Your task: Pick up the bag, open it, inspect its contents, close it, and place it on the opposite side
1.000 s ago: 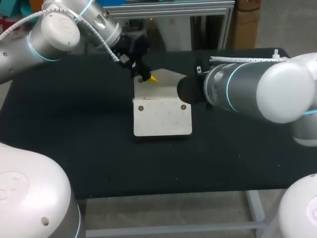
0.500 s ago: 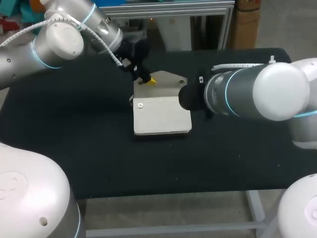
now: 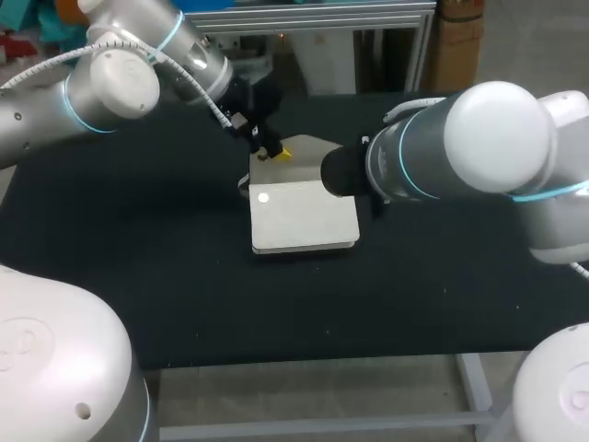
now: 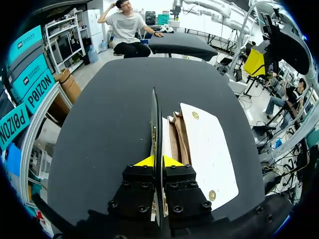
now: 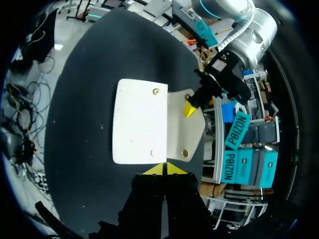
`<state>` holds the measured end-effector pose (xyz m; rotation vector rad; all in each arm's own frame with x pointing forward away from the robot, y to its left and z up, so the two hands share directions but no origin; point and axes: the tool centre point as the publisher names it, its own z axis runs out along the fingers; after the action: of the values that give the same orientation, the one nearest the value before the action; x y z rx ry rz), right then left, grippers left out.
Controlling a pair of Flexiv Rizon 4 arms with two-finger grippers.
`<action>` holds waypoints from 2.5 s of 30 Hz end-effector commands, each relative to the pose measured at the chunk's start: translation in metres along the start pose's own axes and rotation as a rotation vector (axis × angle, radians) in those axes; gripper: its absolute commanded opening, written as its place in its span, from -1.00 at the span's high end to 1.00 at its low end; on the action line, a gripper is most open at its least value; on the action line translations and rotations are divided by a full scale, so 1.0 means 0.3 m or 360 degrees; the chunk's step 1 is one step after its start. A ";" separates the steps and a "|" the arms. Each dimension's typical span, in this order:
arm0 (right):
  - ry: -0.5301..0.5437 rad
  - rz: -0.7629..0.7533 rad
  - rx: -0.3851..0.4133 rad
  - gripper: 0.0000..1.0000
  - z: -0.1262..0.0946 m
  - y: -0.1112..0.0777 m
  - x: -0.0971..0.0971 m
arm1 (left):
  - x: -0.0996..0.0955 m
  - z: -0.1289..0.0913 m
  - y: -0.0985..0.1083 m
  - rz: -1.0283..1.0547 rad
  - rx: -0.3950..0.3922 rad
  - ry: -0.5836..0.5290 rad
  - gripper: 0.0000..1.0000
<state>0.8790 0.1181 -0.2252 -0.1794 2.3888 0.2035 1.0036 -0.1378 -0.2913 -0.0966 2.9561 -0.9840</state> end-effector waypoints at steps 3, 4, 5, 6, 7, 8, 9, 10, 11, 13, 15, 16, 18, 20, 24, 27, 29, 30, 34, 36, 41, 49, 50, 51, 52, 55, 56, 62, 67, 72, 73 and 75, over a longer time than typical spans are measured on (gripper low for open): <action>-0.0001 -0.0002 0.0008 1.00 0.002 0.004 0.001 | 0.002 -0.001 -0.002 0.0000 -0.0001 -0.0003 1.00; 0.0001 0.0000 0.0050 1.00 0.008 0.019 0.024 | 0.002 -0.001 -0.002 0.0000 -0.0001 -0.0003 1.00; -0.0011 0.0003 0.0072 1.00 0.011 0.037 0.052 | 0.002 -0.001 -0.002 0.0000 -0.0001 -0.0003 1.00; -0.0018 0.0014 0.0075 1.00 0.015 0.048 0.076 | 0.002 -0.001 -0.002 0.0000 -0.0001 -0.0003 1.00; -0.0018 0.0023 0.0090 1.00 0.015 0.056 0.103 | 0.006 0.003 -0.001 0.0003 0.0002 -0.0001 1.00; -0.0027 0.0038 0.0080 1.00 0.016 0.062 0.128 | 0.009 0.005 0.000 -0.0012 0.0004 -0.0003 1.00; -0.0027 0.0053 0.0062 1.00 0.017 0.064 0.149 | 0.013 0.009 0.000 -0.0019 0.0002 -0.0004 1.00; -0.0029 0.0055 0.0064 1.00 0.016 0.067 0.171 | 0.016 0.012 0.000 -0.0009 -0.0001 0.0008 1.00; -0.0044 0.0057 0.0063 1.00 0.014 0.072 0.191 | 0.018 0.015 0.000 -0.0026 -0.0008 0.0006 1.00; -0.0063 0.0053 0.0046 1.00 0.008 0.079 0.225 | 0.018 0.025 0.001 -0.0023 -0.0027 0.0013 1.00; -0.0087 0.0039 0.0045 1.00 0.002 0.091 0.251 | 0.012 0.036 0.006 -0.0038 -0.0043 0.0034 1.00; -0.0090 0.0037 0.0051 1.00 0.001 0.094 0.262 | 0.008 0.041 0.009 -0.0038 -0.0045 0.0036 1.00; -0.0110 0.0028 0.0057 1.00 0.002 0.096 0.280 | 0.002 0.053 0.016 -0.0045 -0.0053 0.0055 1.00; -0.0121 0.0023 0.0056 1.00 0.008 0.091 0.298 | -0.005 0.064 0.024 -0.0046 -0.0061 0.0079 1.00; -0.0120 0.0025 0.0026 0.69 0.019 0.073 0.340 | -0.018 0.078 0.038 -0.0015 -0.0064 0.0109 1.00; -0.0105 0.0047 0.0005 0.40 0.032 0.059 0.359 | -0.018 0.082 0.042 0.0000 -0.0054 0.0117 1.00; -0.0108 0.0044 -0.0012 0.29 0.039 0.058 0.370 | -0.014 0.089 0.040 0.0019 -0.0064 0.0116 1.00; -0.0109 0.0042 -0.0019 0.25 0.044 0.057 0.375 | -0.012 0.092 0.039 0.0036 -0.0063 0.0119 1.00; -0.0110 0.0028 -0.0044 0.08 0.074 0.043 0.394 | -0.009 0.105 0.035 0.0067 -0.0064 0.0130 1.00; -0.0108 0.0022 -0.0047 0.08 0.093 0.033 0.401 | -0.010 0.113 0.035 0.0074 -0.0063 0.0147 1.00; -0.0066 0.0004 -0.0017 0.15 0.141 0.019 0.419 | -0.008 0.125 0.041 0.0077 -0.0054 0.0175 1.00; -0.0022 0.0001 -0.0041 0.15 0.209 0.023 0.430 | -0.002 0.138 0.044 0.0070 -0.0066 0.0211 1.00; -0.0022 0.0000 -0.0040 0.15 0.216 0.023 0.431 | -0.001 0.139 0.045 0.0071 -0.0068 0.0214 1.00; -0.0021 -0.0002 -0.0039 0.15 0.225 0.023 0.431 | -0.001 0.141 0.045 0.0072 -0.0069 0.0217 1.00; -0.0018 -0.0001 -0.0040 0.17 0.233 0.021 0.430 | -0.002 0.144 0.046 0.0073 -0.0071 0.0222 1.00; -0.0012 -0.0002 -0.0027 0.18 0.248 0.017 0.428 | -0.002 0.149 0.049 0.0076 -0.0074 0.0235 1.00; -0.0009 -0.0002 -0.0018 0.21 0.255 0.014 0.426 | -0.002 0.151 0.049 0.0080 -0.0076 0.0241 1.00; 0.0001 0.0022 -0.0016 0.27 0.290 0.001 0.419 | -0.005 0.177 0.050 0.0088 -0.0124 0.0262 1.00; 0.0004 0.0031 -0.0016 0.29 0.314 -0.002 0.412 | -0.007 0.188 0.049 0.0101 -0.0127 0.0283 1.00; 0.0008 0.0036 -0.0006 0.29 0.330 -0.008 0.404 | -0.005 0.193 0.047 0.0118 -0.0138 0.0296 1.00; 0.0006 0.0040 -0.0006 0.29 0.332 -0.009 0.401 | -0.006 0.193 0.048 0.0117 -0.0139 0.0298 1.00; 0.0003 0.0042 -0.0003 0.29 0.337 -0.009 0.396 | -0.006 0.196 0.050 0.0115 -0.0139 0.0301 1.00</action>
<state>0.8585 0.1271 -0.3742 -0.1586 2.4943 0.2027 1.0041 -0.1593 -0.3449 0.1041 3.1407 -0.9018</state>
